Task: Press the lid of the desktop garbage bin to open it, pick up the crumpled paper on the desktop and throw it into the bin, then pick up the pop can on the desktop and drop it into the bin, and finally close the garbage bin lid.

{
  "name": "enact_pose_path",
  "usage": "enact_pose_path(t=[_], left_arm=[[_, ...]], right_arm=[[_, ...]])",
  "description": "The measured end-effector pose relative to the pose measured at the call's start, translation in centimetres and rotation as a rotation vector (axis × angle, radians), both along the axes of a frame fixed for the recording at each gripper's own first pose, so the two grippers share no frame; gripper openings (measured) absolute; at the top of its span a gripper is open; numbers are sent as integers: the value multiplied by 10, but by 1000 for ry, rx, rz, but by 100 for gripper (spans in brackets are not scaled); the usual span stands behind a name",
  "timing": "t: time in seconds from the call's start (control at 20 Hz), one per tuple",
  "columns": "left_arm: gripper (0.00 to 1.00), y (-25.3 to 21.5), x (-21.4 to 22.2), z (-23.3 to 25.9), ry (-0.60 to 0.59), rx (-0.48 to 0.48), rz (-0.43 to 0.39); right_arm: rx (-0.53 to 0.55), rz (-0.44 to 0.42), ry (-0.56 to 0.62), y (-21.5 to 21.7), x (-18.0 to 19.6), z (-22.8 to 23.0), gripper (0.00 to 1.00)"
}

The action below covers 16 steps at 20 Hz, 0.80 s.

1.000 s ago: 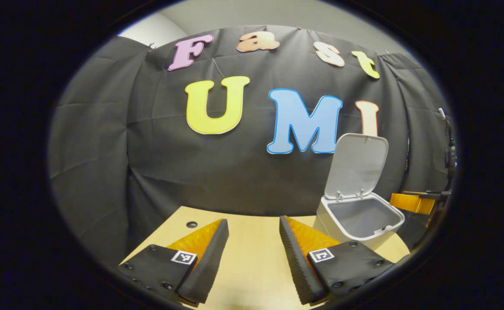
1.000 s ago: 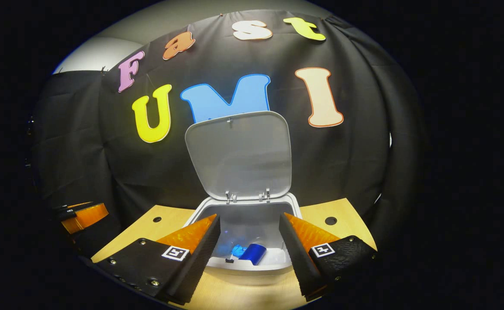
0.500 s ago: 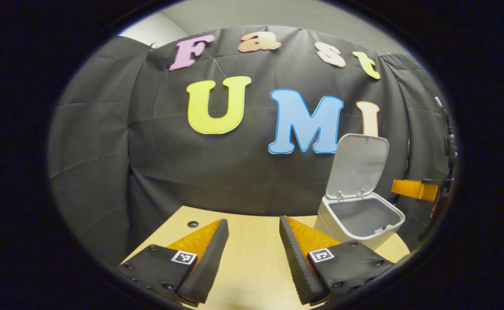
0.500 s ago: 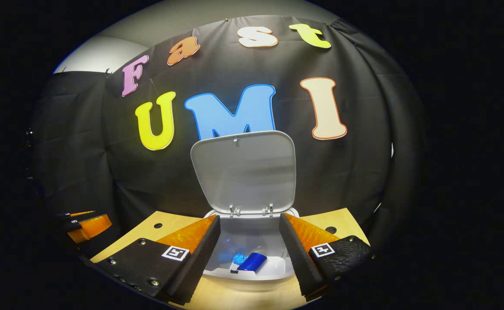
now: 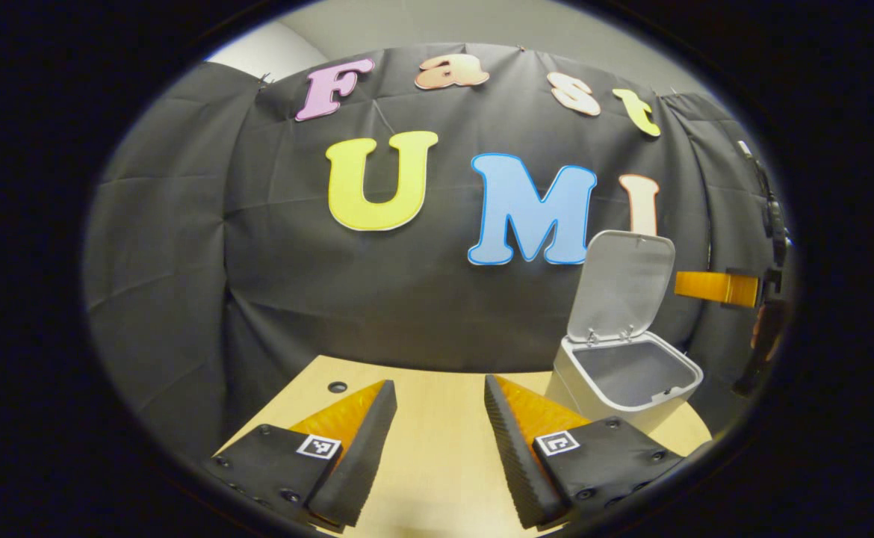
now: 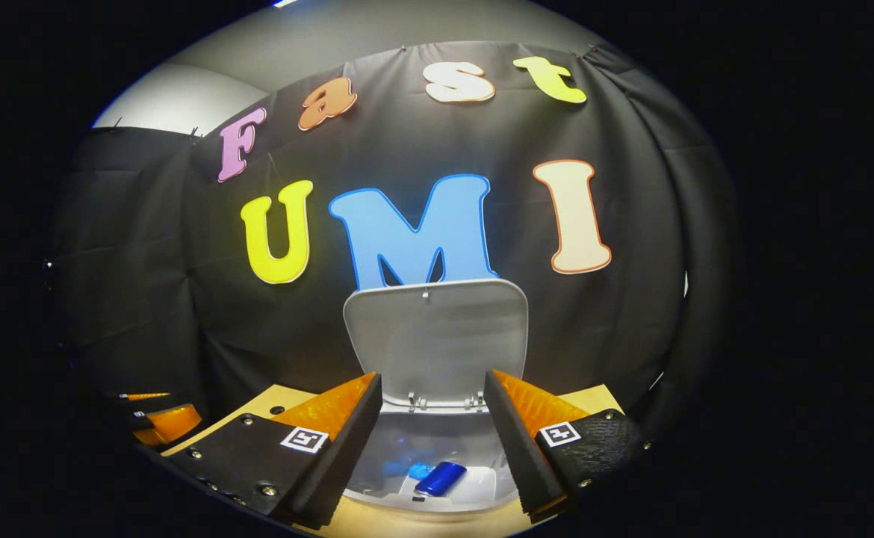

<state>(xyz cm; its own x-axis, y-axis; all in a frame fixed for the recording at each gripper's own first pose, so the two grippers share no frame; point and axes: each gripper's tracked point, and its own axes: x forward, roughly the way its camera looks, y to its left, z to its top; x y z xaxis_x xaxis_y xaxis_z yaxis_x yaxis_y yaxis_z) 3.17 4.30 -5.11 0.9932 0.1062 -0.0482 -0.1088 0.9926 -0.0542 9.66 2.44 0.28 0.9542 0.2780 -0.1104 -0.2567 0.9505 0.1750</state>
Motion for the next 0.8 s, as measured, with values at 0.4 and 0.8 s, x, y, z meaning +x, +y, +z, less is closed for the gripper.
enact_pose_path(t=[0.4, 0.8], left_arm=[[80, 8, 0, 1, 3, -4, 13], [80, 14, 2, -1, 9, -13, 22]], right_arm=[[-9, -58, -102, -3, 18, 40, 87], [-12, -86, -197, -7, 45, 82, 87]])
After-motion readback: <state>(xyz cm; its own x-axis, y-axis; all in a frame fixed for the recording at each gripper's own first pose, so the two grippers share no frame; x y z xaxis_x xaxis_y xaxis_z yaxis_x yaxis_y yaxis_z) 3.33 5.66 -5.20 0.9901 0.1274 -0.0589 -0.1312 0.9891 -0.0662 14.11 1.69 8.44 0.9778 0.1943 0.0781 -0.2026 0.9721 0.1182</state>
